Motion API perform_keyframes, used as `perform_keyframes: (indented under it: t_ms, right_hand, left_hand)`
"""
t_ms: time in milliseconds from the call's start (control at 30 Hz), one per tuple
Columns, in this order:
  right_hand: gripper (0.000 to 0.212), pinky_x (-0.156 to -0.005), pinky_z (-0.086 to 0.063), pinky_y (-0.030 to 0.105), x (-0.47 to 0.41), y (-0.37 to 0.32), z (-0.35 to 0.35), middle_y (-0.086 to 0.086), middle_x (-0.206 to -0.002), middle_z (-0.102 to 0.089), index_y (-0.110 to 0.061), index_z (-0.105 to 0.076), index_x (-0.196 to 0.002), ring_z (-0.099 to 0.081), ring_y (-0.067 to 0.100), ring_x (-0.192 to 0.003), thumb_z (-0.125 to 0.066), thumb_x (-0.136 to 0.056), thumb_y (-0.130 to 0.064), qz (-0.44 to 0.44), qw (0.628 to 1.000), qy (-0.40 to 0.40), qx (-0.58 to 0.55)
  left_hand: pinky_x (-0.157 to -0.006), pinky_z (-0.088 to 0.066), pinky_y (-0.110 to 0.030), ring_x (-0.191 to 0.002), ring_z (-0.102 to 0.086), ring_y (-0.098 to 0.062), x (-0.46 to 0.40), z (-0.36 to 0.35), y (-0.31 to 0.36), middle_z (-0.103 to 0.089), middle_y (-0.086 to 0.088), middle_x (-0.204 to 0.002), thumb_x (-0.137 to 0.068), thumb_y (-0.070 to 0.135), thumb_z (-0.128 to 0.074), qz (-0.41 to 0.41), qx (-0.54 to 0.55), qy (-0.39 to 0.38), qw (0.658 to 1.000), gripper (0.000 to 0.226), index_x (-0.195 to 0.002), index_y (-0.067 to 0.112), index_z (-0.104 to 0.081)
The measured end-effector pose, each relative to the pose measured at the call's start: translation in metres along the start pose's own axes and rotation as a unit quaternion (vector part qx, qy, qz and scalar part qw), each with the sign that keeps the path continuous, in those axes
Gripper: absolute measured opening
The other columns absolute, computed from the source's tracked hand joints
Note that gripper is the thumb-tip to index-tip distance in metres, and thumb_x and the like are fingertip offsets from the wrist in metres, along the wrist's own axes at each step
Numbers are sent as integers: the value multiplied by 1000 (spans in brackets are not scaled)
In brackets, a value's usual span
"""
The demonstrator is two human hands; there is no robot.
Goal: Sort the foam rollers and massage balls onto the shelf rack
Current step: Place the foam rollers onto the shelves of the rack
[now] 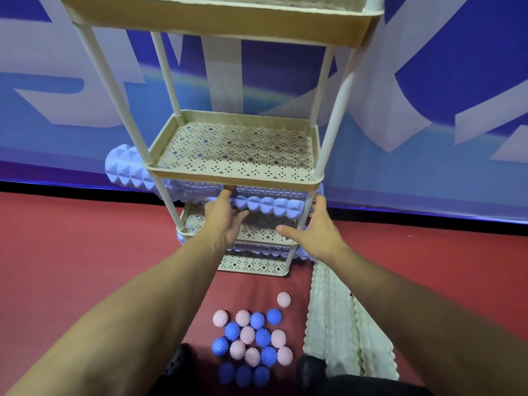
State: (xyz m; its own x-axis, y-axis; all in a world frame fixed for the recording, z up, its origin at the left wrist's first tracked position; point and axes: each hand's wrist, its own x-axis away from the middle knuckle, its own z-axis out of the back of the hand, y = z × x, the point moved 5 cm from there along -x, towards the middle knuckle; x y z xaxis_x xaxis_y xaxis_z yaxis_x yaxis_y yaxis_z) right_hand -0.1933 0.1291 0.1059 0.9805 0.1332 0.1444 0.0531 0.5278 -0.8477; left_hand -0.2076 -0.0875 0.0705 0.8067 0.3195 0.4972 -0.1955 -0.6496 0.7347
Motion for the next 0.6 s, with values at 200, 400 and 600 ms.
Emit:
perform_keyframes:
  t_ms: [200, 400, 600]
  right_hand:
    - [93, -102, -49, 37, -7, 2, 8, -10, -139, -50, -32, -26, -143, -52, 12, -123, -88, -74, -34, 4, 1000, -7, -27]
    - [104, -109, -39, 34, -14, 0, 4, -12, -149, -42, -35, -17, -151, -44, 13, -134, -87, -74, -36, 1, 998, -18, -61]
    - [123, -94, -49, 29, -21, 19, 16, -5, -161, -27, -38, -6, -156, -51, 17, -131, -92, -67, -38, -60, 994, 18, -90]
  left_hand:
    - [-89, -59, -50, -102, -69, -34, -5, -4, -11, -62, -23, -106, -99, 17, -63, 0, 13, -22, 1000, 40, -126, -5, -46]
    - [-93, -57, -51, -86, -71, -25, -11, -16, -9, -66, -20, -100, -98, 3, -59, -3, 25, -25, 999, 42, -133, -12, -42]
    - [-91, -59, -42, -112, -68, -24, -12, -24, -35, -54, -23, -140, -86, 22, -78, 33, -93, -93, 991, 84, -146, -8, -27]
